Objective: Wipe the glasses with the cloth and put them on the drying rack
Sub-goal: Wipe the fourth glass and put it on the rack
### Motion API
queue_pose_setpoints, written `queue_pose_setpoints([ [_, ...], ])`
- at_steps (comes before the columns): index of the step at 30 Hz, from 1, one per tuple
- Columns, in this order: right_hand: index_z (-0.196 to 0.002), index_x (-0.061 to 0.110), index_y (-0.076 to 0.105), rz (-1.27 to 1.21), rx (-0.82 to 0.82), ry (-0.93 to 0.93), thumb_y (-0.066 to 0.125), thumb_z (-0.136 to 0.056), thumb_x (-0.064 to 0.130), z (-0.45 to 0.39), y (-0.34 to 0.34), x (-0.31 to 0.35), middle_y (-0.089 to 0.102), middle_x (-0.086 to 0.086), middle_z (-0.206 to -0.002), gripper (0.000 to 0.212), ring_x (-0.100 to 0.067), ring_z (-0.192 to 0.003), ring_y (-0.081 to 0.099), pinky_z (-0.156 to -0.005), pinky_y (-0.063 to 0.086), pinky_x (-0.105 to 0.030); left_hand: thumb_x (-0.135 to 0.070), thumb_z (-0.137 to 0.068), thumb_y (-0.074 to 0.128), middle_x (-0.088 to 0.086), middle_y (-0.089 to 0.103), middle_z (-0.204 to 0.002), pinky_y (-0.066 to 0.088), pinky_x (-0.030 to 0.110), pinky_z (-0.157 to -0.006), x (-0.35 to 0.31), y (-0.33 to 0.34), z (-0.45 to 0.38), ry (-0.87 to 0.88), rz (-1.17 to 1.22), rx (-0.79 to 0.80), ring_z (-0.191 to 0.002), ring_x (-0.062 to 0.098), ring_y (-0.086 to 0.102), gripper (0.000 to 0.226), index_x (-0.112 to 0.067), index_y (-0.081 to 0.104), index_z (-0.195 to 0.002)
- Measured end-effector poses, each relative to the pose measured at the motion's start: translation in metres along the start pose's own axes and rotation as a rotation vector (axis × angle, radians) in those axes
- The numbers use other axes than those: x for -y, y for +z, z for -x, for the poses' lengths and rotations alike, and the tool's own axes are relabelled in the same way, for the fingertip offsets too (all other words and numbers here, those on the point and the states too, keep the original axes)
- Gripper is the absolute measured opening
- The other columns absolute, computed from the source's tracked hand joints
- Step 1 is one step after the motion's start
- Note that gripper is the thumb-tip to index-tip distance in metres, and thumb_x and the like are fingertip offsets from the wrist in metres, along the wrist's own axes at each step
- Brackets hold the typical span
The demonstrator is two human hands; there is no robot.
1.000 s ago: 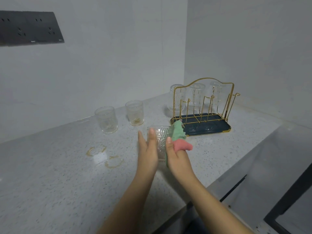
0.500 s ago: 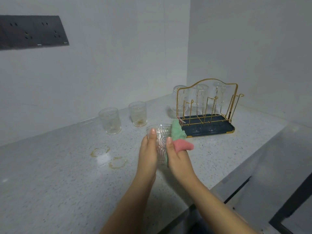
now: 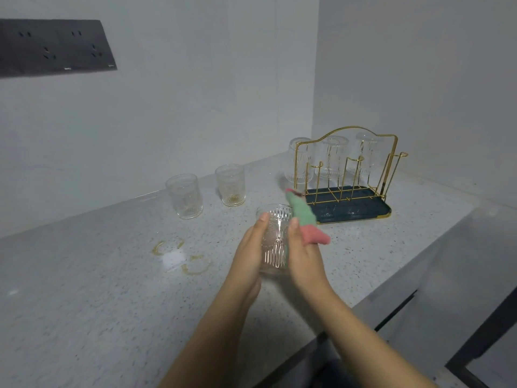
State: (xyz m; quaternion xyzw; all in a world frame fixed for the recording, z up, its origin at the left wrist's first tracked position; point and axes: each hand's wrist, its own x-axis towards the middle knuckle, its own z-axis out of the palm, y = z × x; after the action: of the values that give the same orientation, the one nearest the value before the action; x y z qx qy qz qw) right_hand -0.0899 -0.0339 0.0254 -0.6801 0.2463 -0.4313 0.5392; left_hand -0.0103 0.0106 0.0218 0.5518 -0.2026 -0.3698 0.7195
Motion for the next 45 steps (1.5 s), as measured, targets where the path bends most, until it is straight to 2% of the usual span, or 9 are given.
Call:
queue_pose_setpoints([
  [4,-0.113,0.009,0.054,-0.236,-0.045,0.378,0.032,-0.092,0.057,-0.020,-0.016,0.009,0.062,-0.003,-0.108,0.056,-0.019,-0.107,0.059,-0.097,0.046,-0.036,-0.050,-0.092,0.049,0.010,0.075,-0.102,0.057,0.039,-0.080,-0.005,0.002,0.003,-0.162,0.123,0.181,-0.087,0.022,0.073,0.047,-0.013,0.067,-0.115],
  [8,-0.061,0.015,0.043,-0.183,-0.169,0.125,0.046,-0.094,0.037,-0.017,-0.017,0.015,0.047,0.005,-0.057,0.040,-0.002,-0.049,0.049,-0.052,0.042,-0.023,-0.053,-0.095,0.042,0.014,0.073,-0.101,0.059,0.041,-0.071,-0.010,0.001,0.002,-0.300,0.229,0.289,-0.079,0.027,0.071,0.055,-0.009,0.065,-0.119],
  [15,-0.053,0.015,0.030,0.114,-0.467,0.085,0.040,-0.097,0.039,-0.033,-0.015,0.013,0.034,0.003,-0.049,0.051,-0.007,-0.043,0.037,-0.044,0.029,-0.022,-0.036,-0.082,0.063,0.020,0.064,-0.126,0.059,0.045,-0.084,-0.002,0.004,0.006,-0.070,0.219,0.127,-0.106,0.032,0.068,0.059,-0.003,0.053,-0.130],
  [25,-0.102,0.014,0.062,-0.234,0.804,0.394,0.076,-0.070,0.025,-0.025,-0.049,0.011,0.072,0.000,-0.091,0.036,-0.012,-0.086,0.068,-0.076,0.053,-0.020,-0.048,-0.093,0.056,0.008,0.068,-0.100,0.057,0.035,-0.059,-0.010,-0.013,-0.002,0.001,-0.281,0.038,-0.075,0.022,0.070,0.033,-0.019,0.059,-0.108],
  [29,-0.086,0.024,0.069,0.287,0.927,0.007,0.068,-0.084,0.017,-0.012,-0.049,0.018,0.067,0.021,-0.077,0.008,0.004,-0.078,0.062,-0.078,0.048,-0.011,-0.048,-0.090,0.059,0.009,0.072,-0.085,0.054,0.031,-0.054,-0.017,-0.013,-0.002,-0.149,-0.244,0.083,-0.069,0.024,0.069,0.040,-0.011,0.066,-0.103],
  [33,-0.123,0.003,0.056,0.765,0.944,-0.265,0.048,-0.096,0.031,-0.007,-0.047,0.009,0.058,-0.005,-0.125,0.039,-0.012,-0.107,0.051,-0.108,0.026,-0.017,-0.056,-0.088,0.058,0.009,0.075,-0.076,0.057,0.031,-0.053,-0.016,-0.014,0.001,-0.274,-0.246,0.153,-0.062,0.023,0.070,0.049,-0.009,0.069,-0.095],
  [37,-0.089,0.005,0.066,0.432,0.792,-0.040,0.053,-0.093,0.031,-0.025,-0.057,0.021,0.065,-0.008,-0.078,0.029,-0.011,-0.070,0.060,-0.073,0.051,-0.021,-0.067,-0.079,0.053,0.014,0.070,-0.118,0.058,0.048,-0.086,-0.010,-0.015,-0.003,-0.112,-0.133,0.244,-0.103,0.027,0.070,0.072,-0.015,0.059,-0.128],
  [41,-0.072,0.006,0.057,-0.436,0.558,0.485,0.058,-0.087,0.003,-0.037,-0.056,0.035,0.062,-0.007,-0.065,0.015,-0.012,-0.061,0.067,-0.056,0.053,-0.021,-0.056,-0.082,0.063,0.008,0.063,-0.127,0.052,0.049,-0.097,0.001,-0.007,-0.003,0.163,-0.178,0.142,-0.109,0.025,0.067,0.039,-0.041,0.058,-0.118],
  [45,-0.069,0.011,0.057,0.237,0.894,-0.044,0.056,-0.092,0.020,-0.025,-0.045,0.041,0.062,0.010,-0.057,0.025,0.005,-0.057,0.059,-0.061,0.047,-0.010,-0.050,-0.086,0.060,0.018,0.070,-0.113,0.056,0.046,-0.089,-0.006,-0.007,-0.006,0.024,-0.084,0.099,-0.103,0.031,0.069,0.051,-0.011,0.063,-0.119],
])
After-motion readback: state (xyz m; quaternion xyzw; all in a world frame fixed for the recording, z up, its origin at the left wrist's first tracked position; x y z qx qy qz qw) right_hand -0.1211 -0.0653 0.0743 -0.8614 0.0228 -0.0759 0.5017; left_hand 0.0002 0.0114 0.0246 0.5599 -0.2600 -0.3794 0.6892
